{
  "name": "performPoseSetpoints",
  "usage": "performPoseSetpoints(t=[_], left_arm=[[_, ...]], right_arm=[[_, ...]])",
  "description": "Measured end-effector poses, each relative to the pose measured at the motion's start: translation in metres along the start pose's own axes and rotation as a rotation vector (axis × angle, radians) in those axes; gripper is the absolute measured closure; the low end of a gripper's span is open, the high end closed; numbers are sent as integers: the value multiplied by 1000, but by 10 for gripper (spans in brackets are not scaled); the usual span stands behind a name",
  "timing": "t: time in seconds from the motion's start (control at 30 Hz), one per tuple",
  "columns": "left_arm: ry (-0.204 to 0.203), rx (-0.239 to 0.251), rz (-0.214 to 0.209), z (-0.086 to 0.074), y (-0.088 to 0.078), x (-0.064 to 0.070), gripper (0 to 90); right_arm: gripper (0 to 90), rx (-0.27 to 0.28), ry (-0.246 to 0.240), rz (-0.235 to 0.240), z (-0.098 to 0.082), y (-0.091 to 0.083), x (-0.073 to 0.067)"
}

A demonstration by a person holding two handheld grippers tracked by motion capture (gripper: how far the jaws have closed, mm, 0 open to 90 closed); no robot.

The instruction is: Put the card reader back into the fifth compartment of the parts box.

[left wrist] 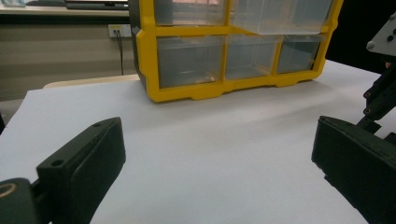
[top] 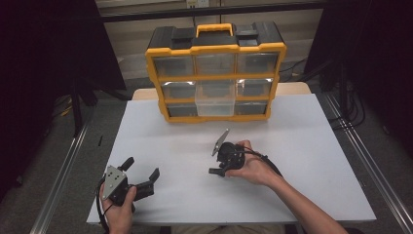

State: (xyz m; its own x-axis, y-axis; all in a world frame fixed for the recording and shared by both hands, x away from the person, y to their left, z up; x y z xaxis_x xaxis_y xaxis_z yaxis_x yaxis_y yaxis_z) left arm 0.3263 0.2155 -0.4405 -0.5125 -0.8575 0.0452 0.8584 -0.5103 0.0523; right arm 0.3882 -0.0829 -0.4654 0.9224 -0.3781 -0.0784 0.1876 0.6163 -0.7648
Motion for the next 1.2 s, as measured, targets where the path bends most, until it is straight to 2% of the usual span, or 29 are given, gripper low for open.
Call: performPoseSetpoints(t=[0.2, 0.33, 0.5, 0.83, 1.2], left_arm=[[0, -2, 2, -1, 0, 0, 30], [-4, 5, 7, 0, 0, 0, 30], [-4, 5, 6, 0, 0, 0, 30], [-1, 6, 4, 0, 0, 0, 30], [-2, 1, 0, 0, 0, 0, 32]], right_arm=[[737, 9, 14, 15, 0, -1, 2], [737, 24, 42, 30, -1, -3, 3], [737, 63, 52, 27, -2, -10, 5], [737, 162, 64, 72, -7, -20, 2], [737, 249, 82, 44, -9, -39, 8]])
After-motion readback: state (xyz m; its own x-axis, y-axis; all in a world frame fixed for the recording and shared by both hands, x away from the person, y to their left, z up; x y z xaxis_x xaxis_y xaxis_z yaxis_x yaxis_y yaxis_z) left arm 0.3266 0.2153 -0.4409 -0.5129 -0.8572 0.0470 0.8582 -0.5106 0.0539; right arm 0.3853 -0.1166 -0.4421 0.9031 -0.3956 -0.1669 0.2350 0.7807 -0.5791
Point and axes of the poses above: each handheld gripper's, and its own axes: y roughly forward along the jaws, z roughly out of its top, x roughly to its right, the point moved 4 cm from there along y, roughly forward along the jaws, and after that the axes turned 15 degrees about x, right-handed, at the moved point
